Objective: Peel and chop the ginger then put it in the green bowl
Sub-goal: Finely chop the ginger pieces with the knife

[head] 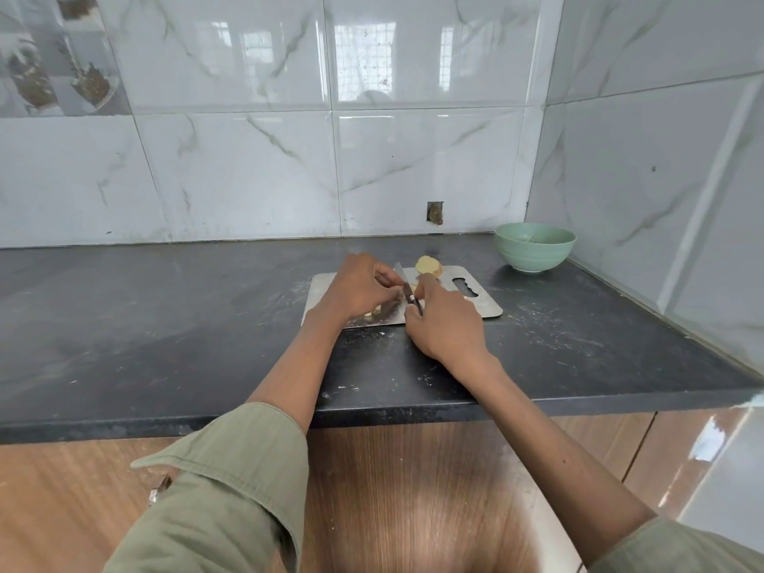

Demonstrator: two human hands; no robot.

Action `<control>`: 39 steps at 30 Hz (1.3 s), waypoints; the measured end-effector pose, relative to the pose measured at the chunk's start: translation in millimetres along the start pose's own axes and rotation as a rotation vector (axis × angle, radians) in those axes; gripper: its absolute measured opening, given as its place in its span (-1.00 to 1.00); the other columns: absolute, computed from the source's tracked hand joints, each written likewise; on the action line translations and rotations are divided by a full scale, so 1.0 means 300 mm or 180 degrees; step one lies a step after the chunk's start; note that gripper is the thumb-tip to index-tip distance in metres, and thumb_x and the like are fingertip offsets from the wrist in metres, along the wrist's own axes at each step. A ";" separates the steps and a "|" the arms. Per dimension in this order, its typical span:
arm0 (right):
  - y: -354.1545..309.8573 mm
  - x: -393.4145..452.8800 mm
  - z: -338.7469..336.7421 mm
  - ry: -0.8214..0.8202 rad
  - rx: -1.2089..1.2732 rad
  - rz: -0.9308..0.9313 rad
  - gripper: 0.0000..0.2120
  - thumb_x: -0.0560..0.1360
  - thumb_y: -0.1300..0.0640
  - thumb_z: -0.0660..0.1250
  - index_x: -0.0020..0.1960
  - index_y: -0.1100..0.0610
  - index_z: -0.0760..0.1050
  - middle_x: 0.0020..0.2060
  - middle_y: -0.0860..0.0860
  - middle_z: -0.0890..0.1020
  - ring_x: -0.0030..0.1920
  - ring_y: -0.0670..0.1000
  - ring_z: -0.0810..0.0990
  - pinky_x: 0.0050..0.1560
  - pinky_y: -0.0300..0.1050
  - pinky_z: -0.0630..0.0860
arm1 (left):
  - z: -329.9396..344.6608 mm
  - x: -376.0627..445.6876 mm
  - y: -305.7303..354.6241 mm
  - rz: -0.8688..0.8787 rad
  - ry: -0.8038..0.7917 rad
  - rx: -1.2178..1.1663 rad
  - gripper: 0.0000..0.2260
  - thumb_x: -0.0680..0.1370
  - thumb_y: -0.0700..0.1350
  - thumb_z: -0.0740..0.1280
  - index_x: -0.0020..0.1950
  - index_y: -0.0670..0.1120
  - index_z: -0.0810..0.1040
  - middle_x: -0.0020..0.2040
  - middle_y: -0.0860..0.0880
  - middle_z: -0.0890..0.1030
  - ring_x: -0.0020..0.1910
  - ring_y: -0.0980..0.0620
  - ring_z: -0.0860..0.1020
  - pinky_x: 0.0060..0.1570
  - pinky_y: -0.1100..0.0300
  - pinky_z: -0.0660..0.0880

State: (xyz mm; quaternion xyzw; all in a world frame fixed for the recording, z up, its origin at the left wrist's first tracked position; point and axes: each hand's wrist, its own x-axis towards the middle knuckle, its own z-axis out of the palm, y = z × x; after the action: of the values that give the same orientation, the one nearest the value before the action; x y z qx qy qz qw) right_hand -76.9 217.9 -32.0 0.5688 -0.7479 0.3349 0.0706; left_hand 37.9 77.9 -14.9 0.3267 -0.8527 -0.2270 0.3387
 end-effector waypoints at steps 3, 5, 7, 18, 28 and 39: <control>-0.001 -0.002 0.000 0.0026 0.0018 -0.0014 -0.82 0.60 0.03 0.22 0.15 0.09 0.38 -0.16 0.08 0.55 -0.10 0.20 0.52 -0.15 0.01 0.36 | -0.009 0.003 0.002 -0.0007 0.0031 0.0002 -0.86 0.41 -0.26 0.56 -0.08 -0.07 0.78 -0.22 0.05 0.74 -0.21 0.14 0.70 -0.05 0.21 0.66; 0.000 -0.002 0.003 0.0033 0.0044 -0.0031 -0.81 0.60 0.04 0.21 0.16 0.09 0.38 -0.13 0.11 0.59 -0.08 0.23 0.56 -0.16 0.02 0.38 | -0.012 0.005 -0.002 -0.0011 0.0073 0.0007 -0.84 0.41 -0.28 0.55 -0.06 -0.09 0.77 -0.19 0.05 0.74 -0.18 0.13 0.70 -0.04 0.24 0.65; 0.001 -0.002 0.005 0.0046 0.0092 -0.0041 -0.82 0.60 0.05 0.21 0.15 0.10 0.36 -0.13 0.12 0.60 -0.09 0.24 0.57 -0.17 0.02 0.38 | -0.013 0.006 -0.005 -0.0037 0.0091 0.0063 -0.85 0.43 -0.27 0.54 -0.04 -0.10 0.77 -0.18 0.04 0.74 -0.18 0.13 0.70 -0.06 0.27 0.64; -0.001 -0.004 0.004 -0.0023 -0.0016 -0.0097 -0.87 0.59 0.04 0.21 0.09 0.06 0.37 -0.20 0.05 0.51 -0.15 0.18 0.47 -0.18 0.01 0.32 | -0.008 0.001 -0.004 -0.0192 0.0043 0.0205 -0.88 0.42 -0.23 0.56 -0.10 -0.05 0.79 -0.30 0.12 0.71 -0.28 0.16 0.69 -0.19 0.26 0.63; 0.004 0.007 0.005 -0.0079 0.0004 -0.0115 -0.88 0.56 0.04 0.23 0.07 0.04 0.41 -0.13 0.07 0.55 -0.14 0.18 0.45 -0.17 -0.01 0.30 | -0.002 0.005 -0.016 -0.0186 0.0057 0.0112 -0.88 0.42 -0.24 0.59 -0.08 -0.07 0.79 -0.23 0.05 0.74 -0.22 0.09 0.70 -0.15 0.22 0.63; 0.001 0.033 -0.002 -0.0405 0.0022 0.0031 -0.90 0.54 0.05 0.25 0.05 -0.01 0.41 -0.08 0.06 0.59 -0.02 0.19 0.52 -0.11 -0.01 0.33 | 0.000 0.014 -0.036 -0.0124 0.0038 -0.0012 -0.87 0.39 -0.25 0.63 -0.09 -0.12 0.79 -0.20 0.02 0.75 -0.20 0.11 0.71 -0.07 0.22 0.65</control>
State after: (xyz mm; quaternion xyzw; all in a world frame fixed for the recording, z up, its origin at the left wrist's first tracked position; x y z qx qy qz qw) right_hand -80.7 210.4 -27.0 0.5855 -0.7525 0.3009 0.0192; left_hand 40.0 67.4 -19.7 0.3439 -0.8437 -0.2332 0.3399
